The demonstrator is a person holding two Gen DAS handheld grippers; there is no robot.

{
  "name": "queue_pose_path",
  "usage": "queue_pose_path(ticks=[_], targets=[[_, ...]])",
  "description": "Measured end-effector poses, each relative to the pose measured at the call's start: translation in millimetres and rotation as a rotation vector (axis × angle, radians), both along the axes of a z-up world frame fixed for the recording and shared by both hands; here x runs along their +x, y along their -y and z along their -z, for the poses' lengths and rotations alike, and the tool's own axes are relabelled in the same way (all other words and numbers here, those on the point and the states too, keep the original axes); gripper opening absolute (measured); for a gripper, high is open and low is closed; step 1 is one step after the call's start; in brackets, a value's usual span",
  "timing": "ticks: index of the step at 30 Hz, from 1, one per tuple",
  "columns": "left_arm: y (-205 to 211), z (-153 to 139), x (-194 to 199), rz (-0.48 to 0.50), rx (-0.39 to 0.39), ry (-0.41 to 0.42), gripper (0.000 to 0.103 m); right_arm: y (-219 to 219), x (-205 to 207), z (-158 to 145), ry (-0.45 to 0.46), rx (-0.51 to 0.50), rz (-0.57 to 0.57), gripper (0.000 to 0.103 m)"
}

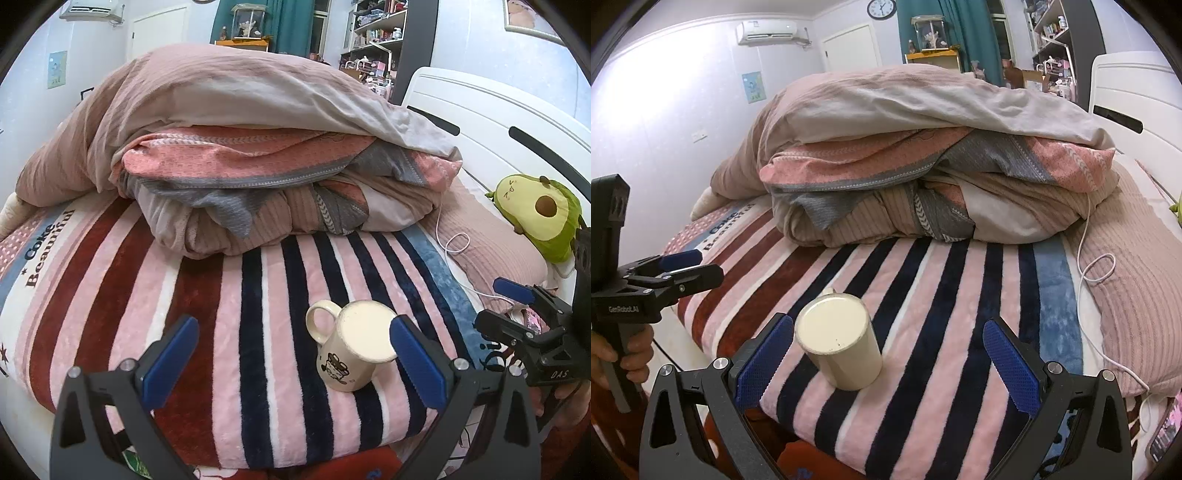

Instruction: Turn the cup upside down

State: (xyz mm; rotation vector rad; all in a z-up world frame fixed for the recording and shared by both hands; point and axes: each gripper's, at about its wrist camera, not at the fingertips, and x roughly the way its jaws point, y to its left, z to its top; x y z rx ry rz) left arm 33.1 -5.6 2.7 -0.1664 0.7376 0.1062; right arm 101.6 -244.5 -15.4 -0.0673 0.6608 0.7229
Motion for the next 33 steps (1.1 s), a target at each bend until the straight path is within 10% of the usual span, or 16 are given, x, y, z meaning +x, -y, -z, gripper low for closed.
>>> queue_pose_path(ticks=[33], targets=[[-1.6, 0.0, 2.6, 0.011, 0.001, -0.004, 0.103, 0.5, -4.5, -0.1, -0.011, 0.015, -0.014, 0.103]])
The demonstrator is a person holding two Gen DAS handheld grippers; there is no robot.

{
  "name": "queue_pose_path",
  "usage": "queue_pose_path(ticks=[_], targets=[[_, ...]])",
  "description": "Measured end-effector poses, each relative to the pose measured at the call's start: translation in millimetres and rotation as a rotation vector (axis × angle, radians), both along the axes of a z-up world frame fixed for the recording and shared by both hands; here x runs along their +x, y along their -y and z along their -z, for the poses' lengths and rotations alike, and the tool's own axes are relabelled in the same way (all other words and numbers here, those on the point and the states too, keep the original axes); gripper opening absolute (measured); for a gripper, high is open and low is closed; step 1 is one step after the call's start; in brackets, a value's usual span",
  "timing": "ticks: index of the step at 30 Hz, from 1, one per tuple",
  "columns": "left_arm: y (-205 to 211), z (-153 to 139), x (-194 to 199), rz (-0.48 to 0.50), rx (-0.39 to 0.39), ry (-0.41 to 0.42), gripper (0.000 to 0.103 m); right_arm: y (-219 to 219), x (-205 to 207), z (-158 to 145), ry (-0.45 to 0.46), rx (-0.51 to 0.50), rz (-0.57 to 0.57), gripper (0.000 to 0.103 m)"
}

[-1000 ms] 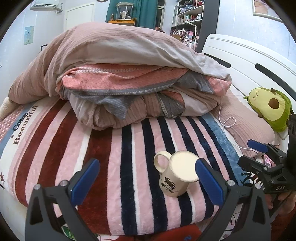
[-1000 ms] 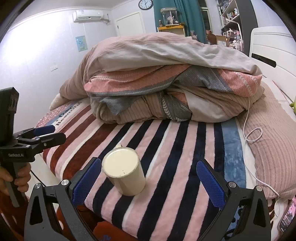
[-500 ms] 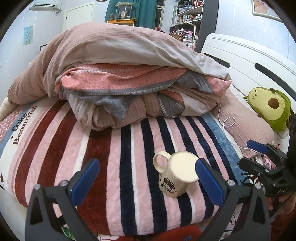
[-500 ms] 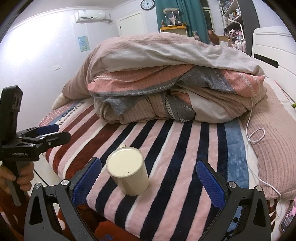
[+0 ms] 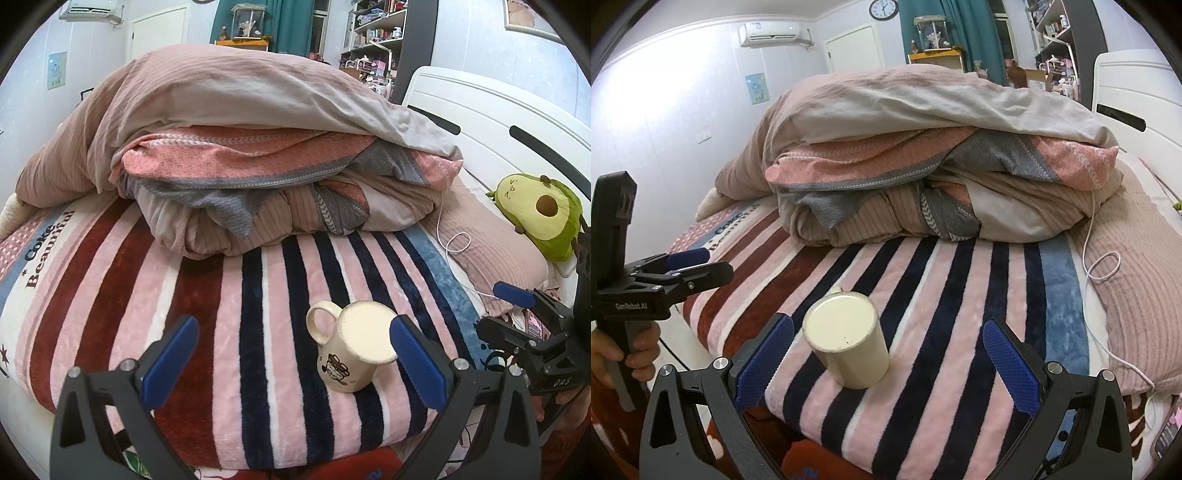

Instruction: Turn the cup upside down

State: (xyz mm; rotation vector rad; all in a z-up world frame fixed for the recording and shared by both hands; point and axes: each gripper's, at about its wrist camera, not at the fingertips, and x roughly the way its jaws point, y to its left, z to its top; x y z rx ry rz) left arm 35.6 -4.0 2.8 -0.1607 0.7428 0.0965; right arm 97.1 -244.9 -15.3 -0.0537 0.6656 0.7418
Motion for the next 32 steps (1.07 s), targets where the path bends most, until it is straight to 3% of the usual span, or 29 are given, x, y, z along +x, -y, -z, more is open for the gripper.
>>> queue_pose_path(ticks=[32], targets=[[-0.7, -1.3, -4.3, -0.016, 0.001, 0.009, 0.103, 0.2, 0.2, -1.2, 0.004, 0.004, -0.001, 0.103]])
